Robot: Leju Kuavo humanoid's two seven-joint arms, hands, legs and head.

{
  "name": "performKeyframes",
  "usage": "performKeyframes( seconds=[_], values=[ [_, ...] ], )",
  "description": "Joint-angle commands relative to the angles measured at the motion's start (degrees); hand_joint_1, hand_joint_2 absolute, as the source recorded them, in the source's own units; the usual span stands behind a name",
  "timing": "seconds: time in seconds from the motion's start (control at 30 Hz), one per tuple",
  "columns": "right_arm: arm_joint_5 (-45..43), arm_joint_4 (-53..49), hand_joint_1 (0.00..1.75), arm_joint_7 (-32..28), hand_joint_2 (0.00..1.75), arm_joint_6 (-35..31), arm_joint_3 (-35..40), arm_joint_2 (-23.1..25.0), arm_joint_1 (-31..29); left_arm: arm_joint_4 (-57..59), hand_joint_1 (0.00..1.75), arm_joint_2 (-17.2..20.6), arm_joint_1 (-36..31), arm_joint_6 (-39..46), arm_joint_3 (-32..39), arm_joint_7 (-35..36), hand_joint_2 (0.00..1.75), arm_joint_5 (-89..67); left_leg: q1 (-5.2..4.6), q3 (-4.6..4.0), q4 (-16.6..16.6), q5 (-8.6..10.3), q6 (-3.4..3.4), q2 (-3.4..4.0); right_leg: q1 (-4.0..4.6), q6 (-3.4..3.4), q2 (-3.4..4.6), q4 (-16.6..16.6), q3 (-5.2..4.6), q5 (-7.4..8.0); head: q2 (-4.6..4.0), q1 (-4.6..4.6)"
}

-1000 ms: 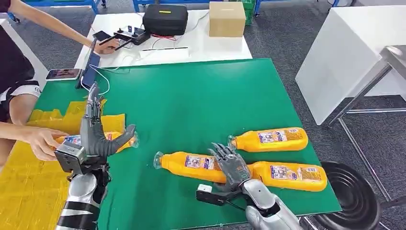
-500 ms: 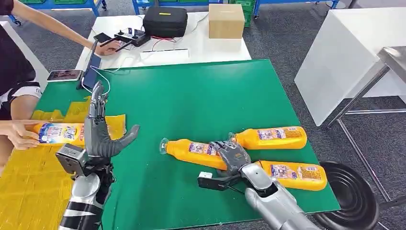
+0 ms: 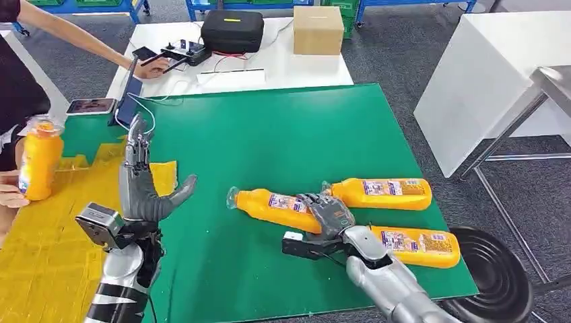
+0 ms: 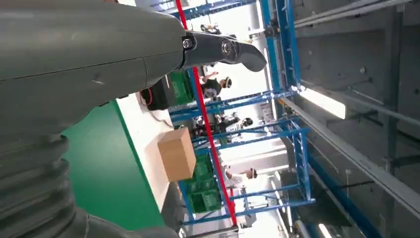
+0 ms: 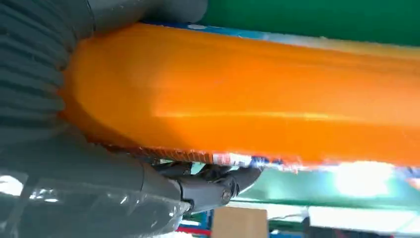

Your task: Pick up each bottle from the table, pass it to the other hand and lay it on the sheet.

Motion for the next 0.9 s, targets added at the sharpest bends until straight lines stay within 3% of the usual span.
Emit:
performKeyframes(
  seconds=[0.03, 0.33, 0.6, 0.7, 0.77, 0.9],
  values=[
    [-2.38, -7.57, 1.75, -2.55, 1.75, -2.69, -7.53, 3.77, 5.22, 1.67, 0.0, -0.23, -0.76, -0.41, -1.54, 0.81, 1.75, -0.72, 0.1, -0.19, 0.02, -0.02, -0.11, -0.16, 0.09, -0.06, 0.0, -0.02, -0.12, -0.01, 0.0, 0.0],
    [-7.01, -18.92, 1.75, -5.35, 1.75, -7.55, -15.44, 8.16, 10.29, 3.64, 0.0, -0.27, -0.74, -1.3, -2.49, 2.48, 1.75, -1.65, 0.11, -0.69, 0.05, -0.06, -0.14, -0.23, 0.11, -0.04, 0.0, 0.05, -0.62, -0.07, 0.02, 0.0],
    [-7.1, -19.69, 1.75, -5.9, 1.75, -10.53, -17.61, 9.31, 10.85, 4.64, 0.0, -0.04, -1.65, -2.32, -3.17, 3.86, 1.75, -1.74, 0.08, -0.88, 0.02, 0.0, -0.13, -0.21, 0.08, -0.03, -0.01, 0.02, -0.81, -0.02, 0.0, 0.0],
    [-9.77, -20.74, 1.75, -8.91, 1.75, -13.35, -20.18, 10.93, 11.98, 6.1, 0.0, 0.19, -2.59, -6.65, -3.37, 6.0, 1.75, 2.12, 0.02, -0.92, -0.01, 0.03, -0.1, -0.21, 0.03, -0.02, -0.07, 0.04, -0.87, -0.02, 0.0, 0.0],
    [-8.49, -20.42, 1.75, -7.67, 1.75, -16.01, -21.16, 11.39, 12.32, 7.76, 0.0, 0.64, -3.48, -12.47, -3.46, 8.33, 1.75, 7.9, 0.04, -0.92, 0.0, 0.03, -0.12, -0.26, 0.05, -0.04, -0.1, 0.02, -0.86, -0.02, 0.0, 0.0],
    [-12.18, -18.76, 1.75, -11.13, 1.75, -16.31, -22.79, 12.57, 11.56, 13.99, 0.0, 2.51, -5.91, -20.45, -3.29, 10.91, 1.75, 16.6, 0.01, -0.91, -0.03, 0.05, -0.09, -0.2, 0.02, -0.02, -0.05, 0.03, -0.89, 0.0, 0.0, 0.0]
  ],
)
